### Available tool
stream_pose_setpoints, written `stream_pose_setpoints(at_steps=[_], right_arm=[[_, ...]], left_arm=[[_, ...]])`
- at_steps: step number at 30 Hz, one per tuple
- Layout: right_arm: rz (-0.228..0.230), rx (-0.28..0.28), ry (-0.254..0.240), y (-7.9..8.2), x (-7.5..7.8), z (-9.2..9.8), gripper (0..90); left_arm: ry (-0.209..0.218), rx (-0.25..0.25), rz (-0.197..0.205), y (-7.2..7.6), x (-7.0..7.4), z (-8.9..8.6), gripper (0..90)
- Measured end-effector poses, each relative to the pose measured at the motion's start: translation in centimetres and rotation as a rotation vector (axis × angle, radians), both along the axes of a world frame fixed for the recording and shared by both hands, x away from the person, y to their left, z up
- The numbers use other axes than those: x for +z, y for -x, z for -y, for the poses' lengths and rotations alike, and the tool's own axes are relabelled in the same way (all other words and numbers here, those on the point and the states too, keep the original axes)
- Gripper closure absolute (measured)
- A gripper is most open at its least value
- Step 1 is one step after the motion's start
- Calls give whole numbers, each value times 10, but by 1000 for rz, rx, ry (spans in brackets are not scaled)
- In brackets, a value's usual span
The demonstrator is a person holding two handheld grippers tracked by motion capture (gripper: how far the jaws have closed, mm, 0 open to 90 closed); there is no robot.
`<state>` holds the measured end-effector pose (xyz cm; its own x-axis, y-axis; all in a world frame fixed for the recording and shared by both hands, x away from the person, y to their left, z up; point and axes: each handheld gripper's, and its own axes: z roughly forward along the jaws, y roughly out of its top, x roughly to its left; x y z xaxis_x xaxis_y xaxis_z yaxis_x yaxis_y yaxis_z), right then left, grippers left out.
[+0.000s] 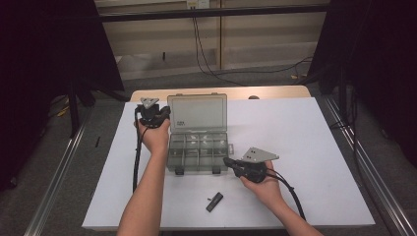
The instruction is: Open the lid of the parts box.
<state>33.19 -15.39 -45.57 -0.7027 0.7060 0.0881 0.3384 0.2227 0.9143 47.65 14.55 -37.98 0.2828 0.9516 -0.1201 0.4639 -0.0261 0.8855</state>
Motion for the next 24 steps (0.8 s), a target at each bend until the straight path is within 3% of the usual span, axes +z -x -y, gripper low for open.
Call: stream_pose_setpoints(at_steps=[8,13,24], right_arm=[[3,1,-1,0,0,0,900],[-4,8,-20,-1,0,2,860],[-12,3,-43,-2,5,10,761]], left_arm=[[10,-23,8,4,2,1,821],[15,-89,17,14,2,4,745],[46,-182,37,40,3,0,607]])
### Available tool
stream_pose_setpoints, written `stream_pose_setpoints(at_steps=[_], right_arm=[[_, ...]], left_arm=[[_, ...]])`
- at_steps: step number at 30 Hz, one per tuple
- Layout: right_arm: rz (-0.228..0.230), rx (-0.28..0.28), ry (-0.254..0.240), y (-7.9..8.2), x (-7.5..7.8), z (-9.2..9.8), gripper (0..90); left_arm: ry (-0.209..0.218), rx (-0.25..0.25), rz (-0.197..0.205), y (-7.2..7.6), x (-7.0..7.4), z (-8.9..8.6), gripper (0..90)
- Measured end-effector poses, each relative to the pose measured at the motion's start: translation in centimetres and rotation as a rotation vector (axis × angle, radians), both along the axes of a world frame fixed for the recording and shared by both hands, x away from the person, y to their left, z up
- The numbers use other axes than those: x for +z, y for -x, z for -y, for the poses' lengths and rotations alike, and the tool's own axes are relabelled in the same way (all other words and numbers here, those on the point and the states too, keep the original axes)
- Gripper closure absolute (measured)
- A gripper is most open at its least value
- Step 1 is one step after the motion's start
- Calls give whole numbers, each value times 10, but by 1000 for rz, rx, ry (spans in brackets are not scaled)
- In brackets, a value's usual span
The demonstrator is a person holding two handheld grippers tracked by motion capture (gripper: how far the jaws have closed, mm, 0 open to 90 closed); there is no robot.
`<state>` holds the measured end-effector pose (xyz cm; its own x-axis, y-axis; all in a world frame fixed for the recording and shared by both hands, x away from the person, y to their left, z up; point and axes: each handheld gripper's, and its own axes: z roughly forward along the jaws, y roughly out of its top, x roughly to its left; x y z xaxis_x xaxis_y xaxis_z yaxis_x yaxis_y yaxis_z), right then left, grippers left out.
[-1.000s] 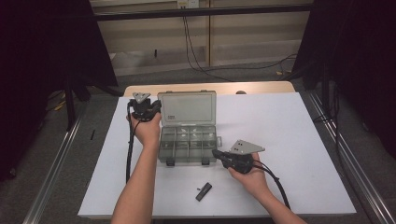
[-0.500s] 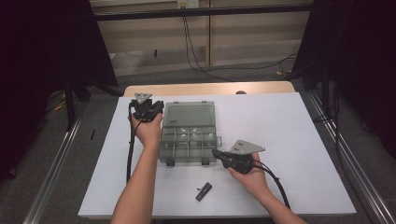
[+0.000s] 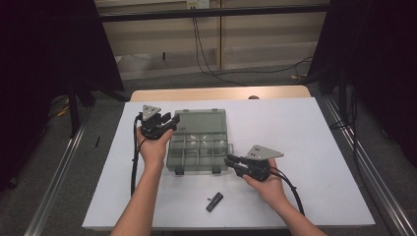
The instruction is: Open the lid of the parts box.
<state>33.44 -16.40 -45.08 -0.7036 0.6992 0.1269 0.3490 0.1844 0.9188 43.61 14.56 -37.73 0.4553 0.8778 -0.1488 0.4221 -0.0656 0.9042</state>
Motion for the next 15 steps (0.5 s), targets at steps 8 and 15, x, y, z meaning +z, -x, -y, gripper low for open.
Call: stream_pose_setpoints(at_steps=[8,15], right_arm=[[-9,20,-46,5,10,15,659],[-13,41,-24,12,11,19,608]], left_arm=[[2,-38,-6,17,-5,-2,511],[0,-72,-5,31,-7,-2,465]])
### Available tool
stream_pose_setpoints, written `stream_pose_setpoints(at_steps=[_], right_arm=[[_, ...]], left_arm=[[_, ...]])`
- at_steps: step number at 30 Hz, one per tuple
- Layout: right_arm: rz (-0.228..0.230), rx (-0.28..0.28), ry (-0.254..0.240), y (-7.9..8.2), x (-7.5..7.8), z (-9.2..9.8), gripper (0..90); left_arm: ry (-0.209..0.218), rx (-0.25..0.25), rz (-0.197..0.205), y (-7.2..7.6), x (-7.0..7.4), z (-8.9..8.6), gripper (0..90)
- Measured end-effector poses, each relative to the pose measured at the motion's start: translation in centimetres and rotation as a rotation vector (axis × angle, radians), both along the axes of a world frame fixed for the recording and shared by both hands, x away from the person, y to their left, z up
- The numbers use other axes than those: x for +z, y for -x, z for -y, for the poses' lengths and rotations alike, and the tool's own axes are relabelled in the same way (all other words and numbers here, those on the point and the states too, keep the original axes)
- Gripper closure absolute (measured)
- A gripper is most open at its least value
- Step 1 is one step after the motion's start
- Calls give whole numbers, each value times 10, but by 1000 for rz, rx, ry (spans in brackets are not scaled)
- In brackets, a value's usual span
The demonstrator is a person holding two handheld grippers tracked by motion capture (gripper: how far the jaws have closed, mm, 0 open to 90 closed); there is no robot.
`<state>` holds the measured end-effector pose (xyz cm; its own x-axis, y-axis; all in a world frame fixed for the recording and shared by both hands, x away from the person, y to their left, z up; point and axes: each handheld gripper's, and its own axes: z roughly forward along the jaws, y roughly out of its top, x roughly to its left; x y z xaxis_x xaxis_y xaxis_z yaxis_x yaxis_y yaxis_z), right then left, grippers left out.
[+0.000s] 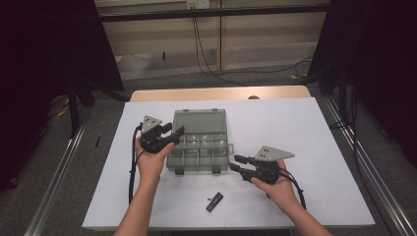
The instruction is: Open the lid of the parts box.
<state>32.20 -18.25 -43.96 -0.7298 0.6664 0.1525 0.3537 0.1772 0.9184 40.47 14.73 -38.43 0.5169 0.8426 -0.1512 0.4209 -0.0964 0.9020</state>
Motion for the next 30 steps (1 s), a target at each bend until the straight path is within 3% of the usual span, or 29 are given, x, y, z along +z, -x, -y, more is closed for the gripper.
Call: stream_pose_setpoints(at_steps=[12,23,30], right_arm=[[-32,-10,19,3,3,12,450],[-53,-53,-1,11,2,33,344],[-51,-75,-4,17,3,45,296]], left_arm=[[-6,-70,-18,15,-7,1,332],[-12,-112,-17,29,-12,7,169],[-21,-148,-19,38,-14,9,139]])
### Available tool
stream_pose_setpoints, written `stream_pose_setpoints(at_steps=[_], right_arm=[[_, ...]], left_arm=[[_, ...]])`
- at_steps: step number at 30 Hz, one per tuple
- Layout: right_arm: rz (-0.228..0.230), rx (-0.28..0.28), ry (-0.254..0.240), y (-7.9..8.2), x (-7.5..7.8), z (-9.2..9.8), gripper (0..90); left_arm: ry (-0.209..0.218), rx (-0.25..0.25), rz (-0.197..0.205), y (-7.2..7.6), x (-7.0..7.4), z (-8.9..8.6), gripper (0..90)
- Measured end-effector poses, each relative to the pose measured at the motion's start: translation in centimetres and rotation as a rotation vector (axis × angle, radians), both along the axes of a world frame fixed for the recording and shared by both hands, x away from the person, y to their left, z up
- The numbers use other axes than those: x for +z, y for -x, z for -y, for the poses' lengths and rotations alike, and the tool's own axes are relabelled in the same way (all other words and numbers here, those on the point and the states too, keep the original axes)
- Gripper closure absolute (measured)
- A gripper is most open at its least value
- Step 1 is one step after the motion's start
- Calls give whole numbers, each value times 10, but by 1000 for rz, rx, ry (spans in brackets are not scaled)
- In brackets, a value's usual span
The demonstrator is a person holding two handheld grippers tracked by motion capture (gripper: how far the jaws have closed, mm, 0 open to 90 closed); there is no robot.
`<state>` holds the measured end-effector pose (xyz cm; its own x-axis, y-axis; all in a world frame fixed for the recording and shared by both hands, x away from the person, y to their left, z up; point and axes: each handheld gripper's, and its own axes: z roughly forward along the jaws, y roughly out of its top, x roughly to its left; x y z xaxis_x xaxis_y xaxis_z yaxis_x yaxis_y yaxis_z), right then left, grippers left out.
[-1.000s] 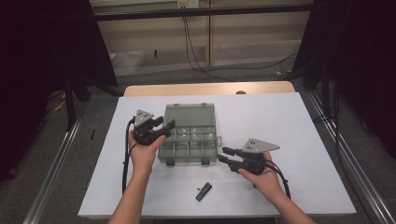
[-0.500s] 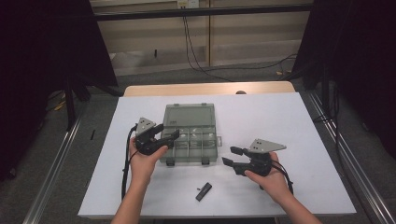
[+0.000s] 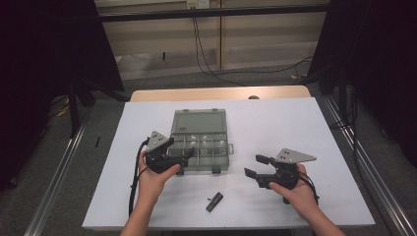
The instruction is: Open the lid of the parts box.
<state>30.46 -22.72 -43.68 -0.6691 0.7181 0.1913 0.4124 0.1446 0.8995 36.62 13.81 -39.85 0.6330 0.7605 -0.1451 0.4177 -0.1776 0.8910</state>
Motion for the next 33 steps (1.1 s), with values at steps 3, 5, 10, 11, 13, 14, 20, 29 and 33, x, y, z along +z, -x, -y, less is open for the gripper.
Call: stream_pose_setpoints(at_steps=[3,5,10,11,13,14,20,29,33], right_arm=[[-5,-12,-6,0,-1,4,275],[-2,-21,-12,1,0,6,264],[6,-24,-13,2,1,10,242],[6,-25,-10,3,1,10,238],[5,-28,-11,4,1,12,236],[8,-28,-11,4,1,13,237],[8,-35,-5,6,1,17,227],[6,-59,-16,8,0,25,183],[14,-72,-18,10,1,30,146]], left_arm=[[-7,-16,1,4,0,1,122],[-14,-28,3,6,0,1,121],[-8,-52,-3,11,-3,2,113],[-7,-53,-7,12,-4,3,113],[-15,-65,-11,13,-5,3,112],[-13,-70,-11,14,-6,4,112],[-17,-66,-18,17,-8,3,110],[-25,-85,-26,23,-10,5,109],[-35,-112,-43,27,-12,7,97]])
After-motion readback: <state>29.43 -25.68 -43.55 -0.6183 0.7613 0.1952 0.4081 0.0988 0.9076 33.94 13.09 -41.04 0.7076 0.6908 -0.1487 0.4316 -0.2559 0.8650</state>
